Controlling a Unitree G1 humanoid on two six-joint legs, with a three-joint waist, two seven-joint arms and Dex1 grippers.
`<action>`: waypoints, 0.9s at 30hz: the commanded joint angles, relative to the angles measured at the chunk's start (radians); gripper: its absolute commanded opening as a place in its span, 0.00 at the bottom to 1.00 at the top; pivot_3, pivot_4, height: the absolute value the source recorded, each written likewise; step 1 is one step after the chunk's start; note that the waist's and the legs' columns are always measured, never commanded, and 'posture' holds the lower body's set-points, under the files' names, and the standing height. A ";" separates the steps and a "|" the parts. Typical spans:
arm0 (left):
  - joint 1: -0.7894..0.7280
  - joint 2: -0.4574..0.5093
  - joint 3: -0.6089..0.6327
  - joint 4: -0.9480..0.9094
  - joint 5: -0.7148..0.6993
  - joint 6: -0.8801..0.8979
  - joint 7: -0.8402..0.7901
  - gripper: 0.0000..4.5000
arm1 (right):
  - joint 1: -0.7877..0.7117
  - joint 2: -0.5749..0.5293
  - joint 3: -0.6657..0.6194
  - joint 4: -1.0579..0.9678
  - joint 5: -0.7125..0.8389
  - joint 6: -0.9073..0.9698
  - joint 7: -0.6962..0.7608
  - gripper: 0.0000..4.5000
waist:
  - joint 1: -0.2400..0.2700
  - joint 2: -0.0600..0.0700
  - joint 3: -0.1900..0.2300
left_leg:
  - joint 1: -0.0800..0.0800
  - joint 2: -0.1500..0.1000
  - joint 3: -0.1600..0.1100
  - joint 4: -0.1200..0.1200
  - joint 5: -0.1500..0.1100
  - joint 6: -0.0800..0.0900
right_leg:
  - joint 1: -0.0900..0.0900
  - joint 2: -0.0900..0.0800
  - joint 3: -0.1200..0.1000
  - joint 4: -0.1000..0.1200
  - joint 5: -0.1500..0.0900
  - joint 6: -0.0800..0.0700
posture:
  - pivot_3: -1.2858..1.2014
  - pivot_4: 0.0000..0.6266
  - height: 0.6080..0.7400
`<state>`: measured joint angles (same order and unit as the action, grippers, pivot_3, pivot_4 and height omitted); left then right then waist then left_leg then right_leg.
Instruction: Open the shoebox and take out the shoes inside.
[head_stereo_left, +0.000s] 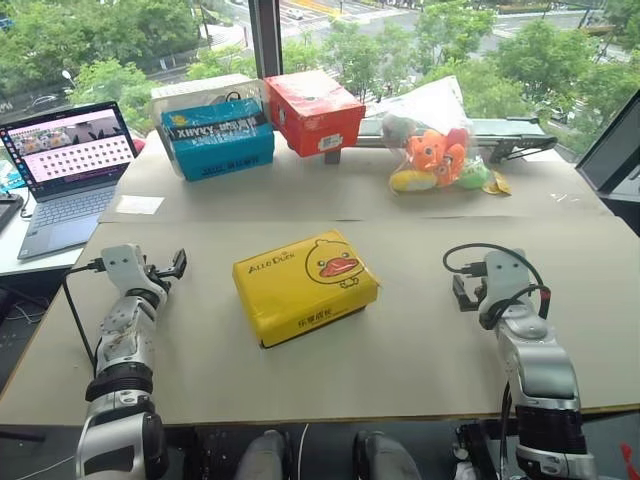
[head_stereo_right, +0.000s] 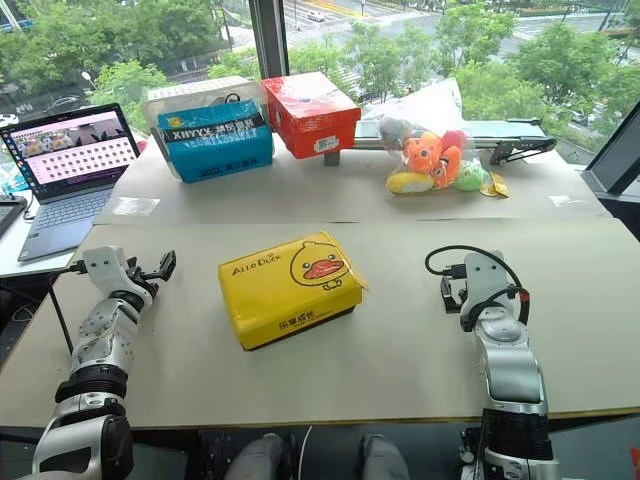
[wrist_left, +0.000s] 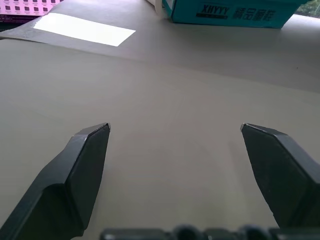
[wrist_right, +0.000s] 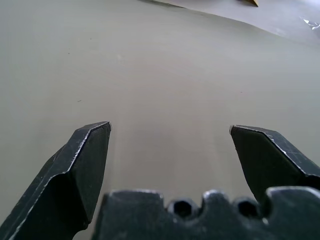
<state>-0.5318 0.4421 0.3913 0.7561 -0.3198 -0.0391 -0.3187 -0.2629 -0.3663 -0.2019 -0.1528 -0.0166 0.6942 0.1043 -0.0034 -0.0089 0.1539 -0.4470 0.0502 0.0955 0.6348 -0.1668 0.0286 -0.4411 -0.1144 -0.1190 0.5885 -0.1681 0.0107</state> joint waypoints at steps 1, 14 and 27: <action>0.017 0.000 0.004 -0.042 -0.006 0.010 0.002 1.00 | -0.026 -0.004 -0.010 -0.003 0.000 -0.022 -0.011 1.00 | 0.000 0.000 0.000 | 0.000 0.000 0.000 0.000 0.000 0.000 | 0.000 0.000 0.000 0.000 0.000 0.000 | 0.52 0.24 0.99; 0.301 0.258 -0.021 -0.491 -0.150 0.307 -0.480 1.00 | -0.137 -0.081 0.052 0.001 0.040 -0.029 0.130 1.00 | -0.013 -0.003 0.003 | -0.001 0.002 0.000 0.003 0.000 -0.001 | -0.006 0.001 0.003 0.007 -0.005 -0.008 | 0.52 0.24 0.99; 0.498 0.495 -0.117 -0.728 -0.255 0.520 -0.895 1.00 | -0.175 -0.234 0.138 -0.061 0.264 0.050 0.529 1.00 | 0.003 -0.003 0.006 | -0.009 0.000 0.005 0.004 0.000 -0.001 | -0.016 0.000 0.010 0.007 -0.005 -0.008 | 0.52 0.24 0.99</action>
<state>-0.0222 0.9125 0.2757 0.0490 -0.5809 0.4852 -1.1879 -0.4216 -0.5593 -0.0801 -0.1752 0.2215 0.7348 0.5747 -0.0007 -0.0122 0.1596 -0.4564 0.0505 0.1006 0.6386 -0.1667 0.0275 -0.4576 -0.1140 -0.1093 0.5960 -0.1727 0.0029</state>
